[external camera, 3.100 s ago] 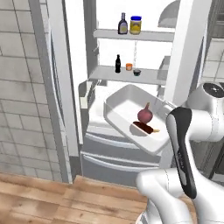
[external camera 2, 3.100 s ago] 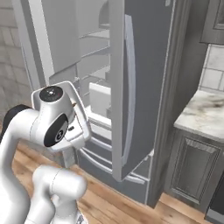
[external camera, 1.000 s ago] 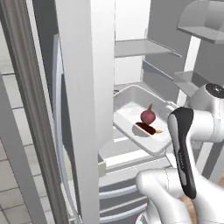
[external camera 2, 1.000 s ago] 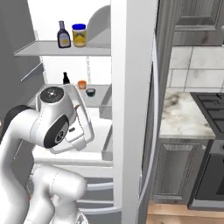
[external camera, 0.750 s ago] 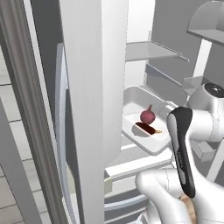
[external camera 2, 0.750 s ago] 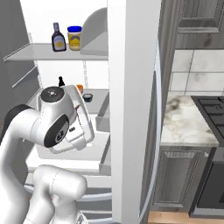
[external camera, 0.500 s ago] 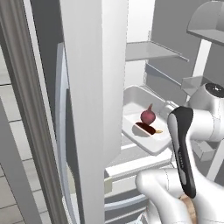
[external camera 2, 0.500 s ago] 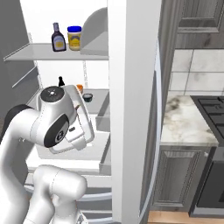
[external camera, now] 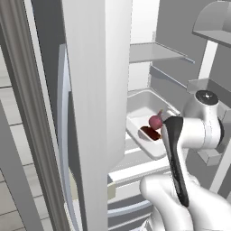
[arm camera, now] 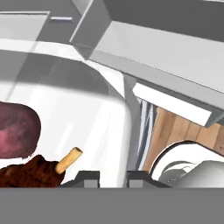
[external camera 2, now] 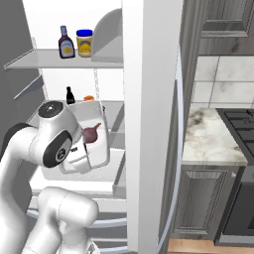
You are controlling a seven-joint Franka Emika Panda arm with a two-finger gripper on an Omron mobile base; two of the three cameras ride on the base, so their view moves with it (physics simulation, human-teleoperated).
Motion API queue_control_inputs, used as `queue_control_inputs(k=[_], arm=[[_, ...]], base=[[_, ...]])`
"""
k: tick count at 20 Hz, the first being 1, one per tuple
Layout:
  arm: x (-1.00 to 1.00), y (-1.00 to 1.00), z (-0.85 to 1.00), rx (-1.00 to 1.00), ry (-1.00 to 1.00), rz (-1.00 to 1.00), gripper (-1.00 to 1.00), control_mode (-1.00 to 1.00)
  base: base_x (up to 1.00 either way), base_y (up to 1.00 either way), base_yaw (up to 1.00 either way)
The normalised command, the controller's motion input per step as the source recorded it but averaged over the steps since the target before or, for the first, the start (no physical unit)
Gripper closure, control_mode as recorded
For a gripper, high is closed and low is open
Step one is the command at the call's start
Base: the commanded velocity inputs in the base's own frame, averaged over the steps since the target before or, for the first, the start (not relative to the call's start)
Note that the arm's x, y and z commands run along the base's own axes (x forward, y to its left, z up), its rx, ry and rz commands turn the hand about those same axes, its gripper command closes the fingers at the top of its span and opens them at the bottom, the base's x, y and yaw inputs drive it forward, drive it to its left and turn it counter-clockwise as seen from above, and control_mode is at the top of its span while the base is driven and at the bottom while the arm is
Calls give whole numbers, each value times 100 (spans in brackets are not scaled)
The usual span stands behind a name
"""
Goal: Place the tupperware on the second highest shelf of the fridge. Make space for the tupperware among the existing items by rearranging them on the shelves if needed. Close the fridge door when finished.
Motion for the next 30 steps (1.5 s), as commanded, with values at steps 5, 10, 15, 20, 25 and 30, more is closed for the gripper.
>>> queue_control_inputs(k=[5, 10, 15, 20, 25, 30], arm=[[27, 0, -9, 0, 0, -36, 100, -100], [30, 0, -8, 0, 0, -34, 100, -100], [27, 0, -1, 6, 0, -15, 100, -100], [24, 0, 0, 19, 0, 0, 100, -100], [40, 1, -1, 10, 0, 0, 100, -100], [51, 0, 0, 0, 0, -16, 100, -100]], base=[[0, 0, 0], [0, 0, 0], [0, 0, 0], [0, 0, 0], [0, 0, 0], [0, 0, 0]])
